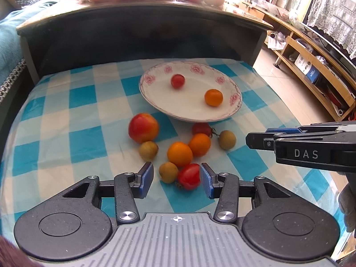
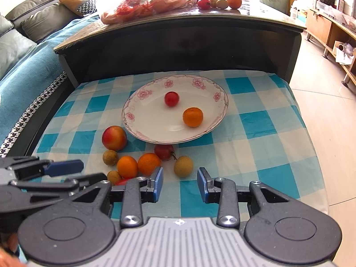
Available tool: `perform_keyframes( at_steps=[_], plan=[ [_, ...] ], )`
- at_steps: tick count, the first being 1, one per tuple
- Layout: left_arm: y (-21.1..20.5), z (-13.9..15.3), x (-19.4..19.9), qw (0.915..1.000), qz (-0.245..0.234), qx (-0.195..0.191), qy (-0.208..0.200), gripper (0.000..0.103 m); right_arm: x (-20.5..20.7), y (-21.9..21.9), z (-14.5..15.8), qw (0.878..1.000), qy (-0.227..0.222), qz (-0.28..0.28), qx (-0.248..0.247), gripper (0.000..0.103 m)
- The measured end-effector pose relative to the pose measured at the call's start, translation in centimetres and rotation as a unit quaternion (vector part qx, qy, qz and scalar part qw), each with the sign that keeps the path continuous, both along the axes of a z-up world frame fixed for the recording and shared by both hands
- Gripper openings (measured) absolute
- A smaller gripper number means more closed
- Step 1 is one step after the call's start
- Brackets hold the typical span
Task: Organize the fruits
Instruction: 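Move the left gripper back to the fruit and grasp a red tomato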
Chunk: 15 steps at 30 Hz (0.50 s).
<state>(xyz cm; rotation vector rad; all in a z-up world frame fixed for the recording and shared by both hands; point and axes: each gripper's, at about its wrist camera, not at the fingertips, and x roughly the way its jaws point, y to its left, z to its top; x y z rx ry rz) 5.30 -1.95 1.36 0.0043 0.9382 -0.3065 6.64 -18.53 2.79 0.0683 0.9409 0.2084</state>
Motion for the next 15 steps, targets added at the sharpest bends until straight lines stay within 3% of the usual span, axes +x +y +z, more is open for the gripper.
perform_keyframes(
  at_steps=[7,15],
  plan=[
    [0.1,-0.9,0.4,0.9996,0.006,-0.017,0.022,0.051,0.1,-0.2,-0.2,1.0,0.007,0.0,0.004,0.036],
    [-1.6,-0.5,-0.1,0.9991,-0.032,-0.026,0.013,0.051,0.5,-0.1,-0.6,1.0,0.015,-0.003,0.01,0.036]
  ],
)
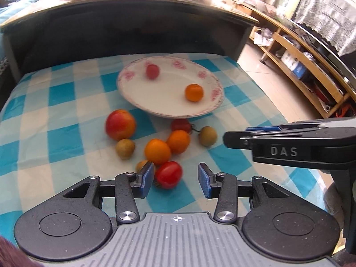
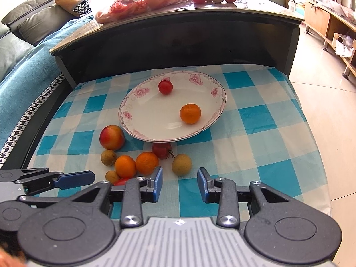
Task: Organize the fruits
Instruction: 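Move the left gripper back to the fruit and grasp a red tomato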
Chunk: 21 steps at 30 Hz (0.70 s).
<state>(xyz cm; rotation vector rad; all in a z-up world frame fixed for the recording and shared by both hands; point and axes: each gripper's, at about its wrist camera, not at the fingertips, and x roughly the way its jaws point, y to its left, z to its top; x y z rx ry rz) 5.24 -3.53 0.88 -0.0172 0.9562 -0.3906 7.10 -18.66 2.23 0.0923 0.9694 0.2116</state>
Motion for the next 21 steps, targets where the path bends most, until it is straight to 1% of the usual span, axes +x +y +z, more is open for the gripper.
perform_keyframes(
  at_steps=[5,8,11,17,21],
  plan=[
    [-1.0,-1.3,0.6,0.9998,-0.011,0.009,0.014,0.051,0.0,-0.1,-0.1,1.0,0.003,-0.002,-0.001,0.036],
    [-1.1,-1.5,1.0,0.9998,-0.01,0.015,0.013,0.052,0.0,-0.4,-0.2,1.0,0.005,-0.005,-0.001,0.036],
    [-1.0,-1.6,1.4,0.9998,-0.007,0.008,0.015,0.052,0.2,-0.5,-0.3,1.0,0.009,-0.008,-0.002,0.037],
    [-1.4,-2.4,1.8,0.9996,-0.01,0.022,0.017,0.054,0.4,-0.6,-0.7,1.0,0.016,-0.013,-0.005,0.037],
    [-1.6,-3.4,2.0,0.9991,-0.011,0.024,0.032,0.05,0.5,-0.5,-1.0,1.0,0.021,-0.014,-0.009,0.037]
  ],
)
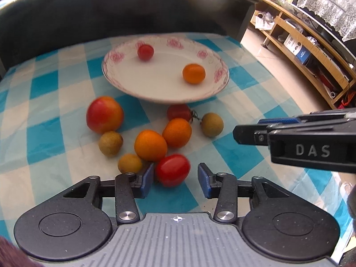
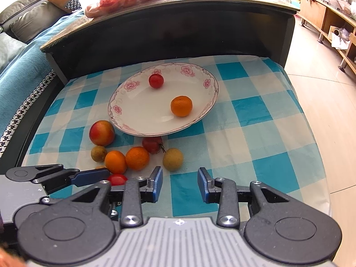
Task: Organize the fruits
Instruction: 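Move the left gripper back to the fruit and grasp a red tomato, then grasp a small brown fruit with the right gripper while the left holds the tomato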
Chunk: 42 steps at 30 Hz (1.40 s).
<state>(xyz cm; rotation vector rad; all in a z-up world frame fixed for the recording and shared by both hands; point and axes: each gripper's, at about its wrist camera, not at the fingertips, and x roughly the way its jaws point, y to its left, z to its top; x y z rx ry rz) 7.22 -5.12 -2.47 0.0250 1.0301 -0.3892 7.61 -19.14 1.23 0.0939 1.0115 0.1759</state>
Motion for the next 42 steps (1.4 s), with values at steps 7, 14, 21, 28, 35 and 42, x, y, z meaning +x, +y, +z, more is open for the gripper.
perform_keyframes(
  at_steps=[7,14,21,28,35,42],
  plan=[
    [-0.5,-0.2,0.1,1.0,-0.004,-0.007,-0.004,0.049,0.2,-0.1,-0.2,1.0,0.005,-0.003,-0.001,0.037],
    [-0.8,-0.2,0.2,1.0,-0.002,-0.008,-0.004,0.045,0.4,-0.6,-0.3,1.0,0.007,-0.014,0.001,0.037],
    [-0.5,-0.1,0.0,1.0,-0.001,-0.009,-0.003,0.038,0.7,-0.7,-0.6,1.0,0.013,-0.017,0.001,0.037],
    [0.0,-0.1,-0.3,0.9999,0.002,-0.014,0.004,0.037,2.0,-0.6,-1.3,0.999,0.023,-0.026,0.017,0.037],
    [0.3,-0.1,-0.3,0.9997,0.006,-0.022,0.01,0.038,3.5,0.0,-2.3,0.999,0.033,-0.022,0.026,0.037],
    [0.2,-0.1,-0.2,0.9998,0.003,-0.018,0.008,0.039,4.7,0.9,-3.2,0.998,0.044,-0.016,0.033,0.037]
  ],
)
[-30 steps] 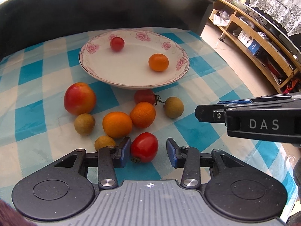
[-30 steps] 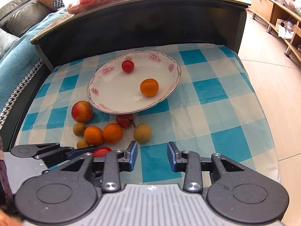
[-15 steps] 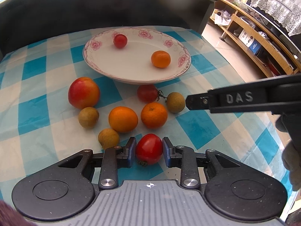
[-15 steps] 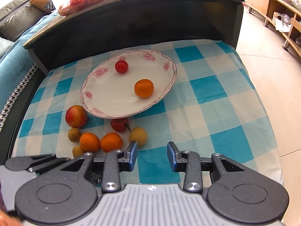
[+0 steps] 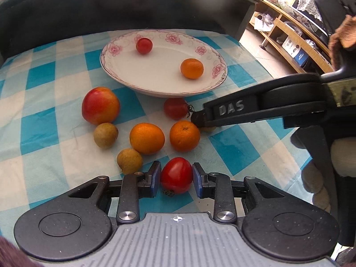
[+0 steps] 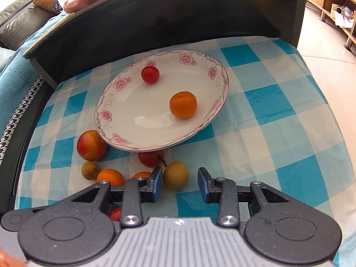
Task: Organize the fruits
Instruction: 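Grasp a small brown fruit with the right gripper while the left holds the tomato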
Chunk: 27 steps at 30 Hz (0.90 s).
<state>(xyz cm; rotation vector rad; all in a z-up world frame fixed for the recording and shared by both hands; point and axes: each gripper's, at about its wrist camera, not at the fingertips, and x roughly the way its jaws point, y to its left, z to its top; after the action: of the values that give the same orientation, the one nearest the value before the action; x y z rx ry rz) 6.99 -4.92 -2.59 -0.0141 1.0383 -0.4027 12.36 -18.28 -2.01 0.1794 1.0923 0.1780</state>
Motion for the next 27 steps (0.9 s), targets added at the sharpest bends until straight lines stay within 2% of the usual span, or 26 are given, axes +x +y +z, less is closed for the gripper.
perform_keyframes(
  at_steps=[6,9,16,22,27],
  plan=[
    [-0.2,0.0,-0.1,1.0,0.0,0.006,-0.002,0.039,0.0,0.9,-0.2,0.999,-0.003,0.018,-0.03,0.036],
    [-0.4,0.0,-0.1,0.9999,-0.002,0.011,-0.005,0.039,-0.3,1.0,-0.2,0.999,-0.009,0.021,-0.043,0.03],
    [-0.3,0.1,-0.7,0.9997,-0.004,0.023,-0.005,0.037,-1.2,0.3,0.3,0.999,-0.01,0.021,-0.046,0.03],
    [0.2,0.6,-2.4,0.9991,-0.006,0.043,-0.004,0.037,-3.8,0.1,1.5,0.997,-0.011,0.037,-0.06,0.03],
    [0.6,0.6,-3.8,0.9992,-0.004,0.041,-0.002,0.037,-7.2,0.1,2.2,0.996,-0.01,0.056,-0.073,0.03]
  ],
)
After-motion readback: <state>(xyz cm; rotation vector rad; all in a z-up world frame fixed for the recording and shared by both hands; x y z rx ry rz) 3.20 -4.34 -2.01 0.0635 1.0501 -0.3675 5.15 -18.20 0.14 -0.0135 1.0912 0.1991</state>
